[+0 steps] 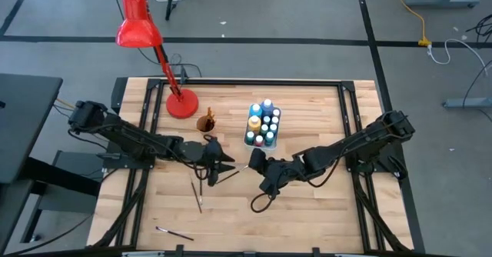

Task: Pick & Place Paint Supplies
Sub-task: Put the white paint brush into the orange cup

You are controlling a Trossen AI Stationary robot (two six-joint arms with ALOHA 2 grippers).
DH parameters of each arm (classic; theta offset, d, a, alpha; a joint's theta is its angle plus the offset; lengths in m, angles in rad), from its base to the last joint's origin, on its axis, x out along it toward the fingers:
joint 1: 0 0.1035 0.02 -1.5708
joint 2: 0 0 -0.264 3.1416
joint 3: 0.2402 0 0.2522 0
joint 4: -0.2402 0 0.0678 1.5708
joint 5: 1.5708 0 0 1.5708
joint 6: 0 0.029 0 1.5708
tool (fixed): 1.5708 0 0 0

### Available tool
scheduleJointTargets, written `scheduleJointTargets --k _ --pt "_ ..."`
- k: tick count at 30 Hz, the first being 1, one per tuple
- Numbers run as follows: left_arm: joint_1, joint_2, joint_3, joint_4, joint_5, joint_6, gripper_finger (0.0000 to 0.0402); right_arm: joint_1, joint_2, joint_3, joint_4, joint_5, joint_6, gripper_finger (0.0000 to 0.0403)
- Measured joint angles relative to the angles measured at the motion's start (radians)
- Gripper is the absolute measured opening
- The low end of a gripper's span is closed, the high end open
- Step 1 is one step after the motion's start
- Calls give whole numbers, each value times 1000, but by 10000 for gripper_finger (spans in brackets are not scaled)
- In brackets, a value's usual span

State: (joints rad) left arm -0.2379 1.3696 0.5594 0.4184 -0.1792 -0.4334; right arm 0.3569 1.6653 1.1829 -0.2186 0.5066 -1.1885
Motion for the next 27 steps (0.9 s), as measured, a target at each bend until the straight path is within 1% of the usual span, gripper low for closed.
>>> scheduleJointTargets --k 3,6,11,15,20,23,27 --pt "11 -3 1 8 0 -28 146 0 0 0 -11 0 -1 0" --pt "25 -3 0 22 43 -58 146 -10 0 0 -12 0 -21 0" --pt "38 -3 0 49 68 -76 146 -35 0 0 12 56 -95 0" --pt "47 -3 0 51 68 -58 146 -50 0 0 17 85 -121 0" --pt "50 -3 0 51 58 -2 144 -55 0 0 72 87 -129 0" --pt "49 -3 0 51 13 43 124 -55 0 0 84 86 -129 0" --pt "50 -3 0 48 -34 49 65 -55 0 0 74 88 -128 1"
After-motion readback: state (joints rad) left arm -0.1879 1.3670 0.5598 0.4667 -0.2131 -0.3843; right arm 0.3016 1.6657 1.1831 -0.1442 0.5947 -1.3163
